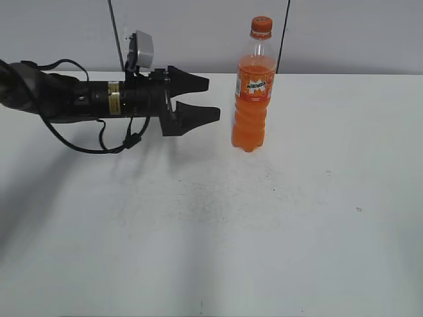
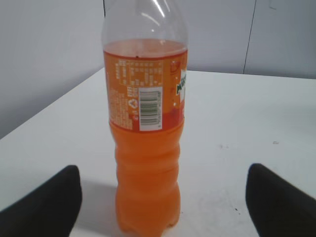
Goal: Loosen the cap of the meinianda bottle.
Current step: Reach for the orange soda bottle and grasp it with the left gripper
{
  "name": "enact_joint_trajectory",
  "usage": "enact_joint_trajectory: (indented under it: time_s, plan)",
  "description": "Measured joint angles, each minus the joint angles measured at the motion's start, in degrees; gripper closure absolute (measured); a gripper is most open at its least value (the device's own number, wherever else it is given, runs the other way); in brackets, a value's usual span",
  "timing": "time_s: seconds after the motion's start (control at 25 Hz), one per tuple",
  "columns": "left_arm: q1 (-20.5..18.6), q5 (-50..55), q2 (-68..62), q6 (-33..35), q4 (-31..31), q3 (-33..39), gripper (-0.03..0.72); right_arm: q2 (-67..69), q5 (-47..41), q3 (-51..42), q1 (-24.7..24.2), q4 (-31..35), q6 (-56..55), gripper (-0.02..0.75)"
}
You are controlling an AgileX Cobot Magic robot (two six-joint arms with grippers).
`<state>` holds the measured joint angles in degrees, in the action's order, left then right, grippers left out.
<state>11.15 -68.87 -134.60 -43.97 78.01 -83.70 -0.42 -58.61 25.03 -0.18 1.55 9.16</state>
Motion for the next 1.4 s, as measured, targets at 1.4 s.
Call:
enact_joint_trajectory:
  time_s: [1.4]
  plan:
    - [10.64,4.99,-16.30,-14.81,-2.75,-28.35,0.157,0.00,0.00,0.00,0.00,0.00,0.00,0.194]
